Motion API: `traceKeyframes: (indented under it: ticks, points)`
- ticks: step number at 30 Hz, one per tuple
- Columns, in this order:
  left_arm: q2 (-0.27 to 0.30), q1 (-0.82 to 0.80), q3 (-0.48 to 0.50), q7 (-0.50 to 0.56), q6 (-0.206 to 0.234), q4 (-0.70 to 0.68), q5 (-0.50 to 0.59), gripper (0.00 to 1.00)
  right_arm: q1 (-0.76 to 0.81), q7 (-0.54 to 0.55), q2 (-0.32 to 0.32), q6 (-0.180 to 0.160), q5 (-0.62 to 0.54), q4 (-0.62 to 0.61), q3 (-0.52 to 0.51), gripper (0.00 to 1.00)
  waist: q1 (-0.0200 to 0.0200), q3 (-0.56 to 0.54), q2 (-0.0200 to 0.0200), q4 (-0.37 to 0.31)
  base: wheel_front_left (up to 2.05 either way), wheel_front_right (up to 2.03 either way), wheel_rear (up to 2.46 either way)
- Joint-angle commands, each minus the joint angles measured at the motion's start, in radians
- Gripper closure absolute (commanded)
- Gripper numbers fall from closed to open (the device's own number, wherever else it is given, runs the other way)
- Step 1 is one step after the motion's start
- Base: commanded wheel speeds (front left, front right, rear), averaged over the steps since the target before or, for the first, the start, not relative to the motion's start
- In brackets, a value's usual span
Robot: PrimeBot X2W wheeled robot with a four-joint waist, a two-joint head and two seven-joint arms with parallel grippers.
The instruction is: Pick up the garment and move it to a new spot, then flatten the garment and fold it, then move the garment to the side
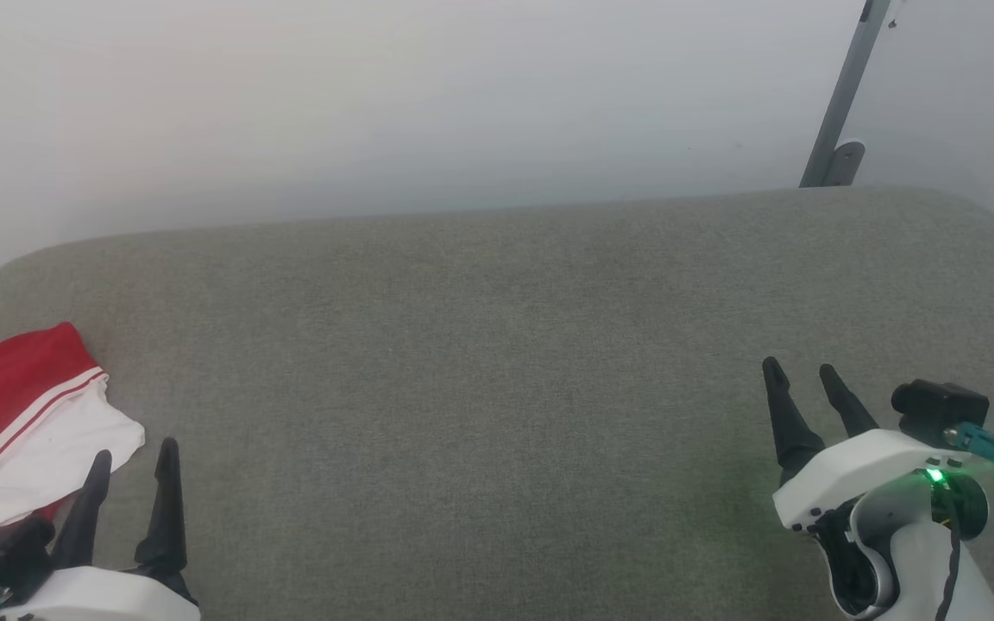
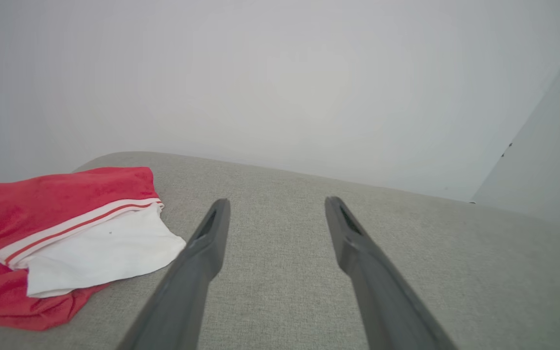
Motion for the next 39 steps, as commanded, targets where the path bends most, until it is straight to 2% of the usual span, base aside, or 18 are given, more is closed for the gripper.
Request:
traceKeyframes:
  ticks: [1, 10, 39]
  points:
    - [0.007, 0.009, 0.008, -0.012, -0.008, -0.012, 0.027, 0.00, -0.020, -0.007, 0.003, 0.003, -0.030, -0.009, -0.001, 0.00, 0.0000, 0.000, 0.0000, -0.002, 0.00, 0.00, 0.00]
    - [0.008, 0.023, 0.016, -0.031, -0.029, -0.011, 0.081, 0.00, -0.024, -0.016, 0.004, 0.003, -0.106, -0.007, 0.002, 0.00, 0.0000, -0.002, 0.0000, -0.008, 0.00, 0.00, 0.00]
    - [0.029, 0.046, 0.026, -0.078, -0.053, -0.010, 0.226, 0.00, -0.036, -0.046, 0.006, 0.002, -0.285, 0.016, 0.024, 0.00, 0.0000, -0.010, 0.0000, -0.027, 0.00, 0.00, 0.00]
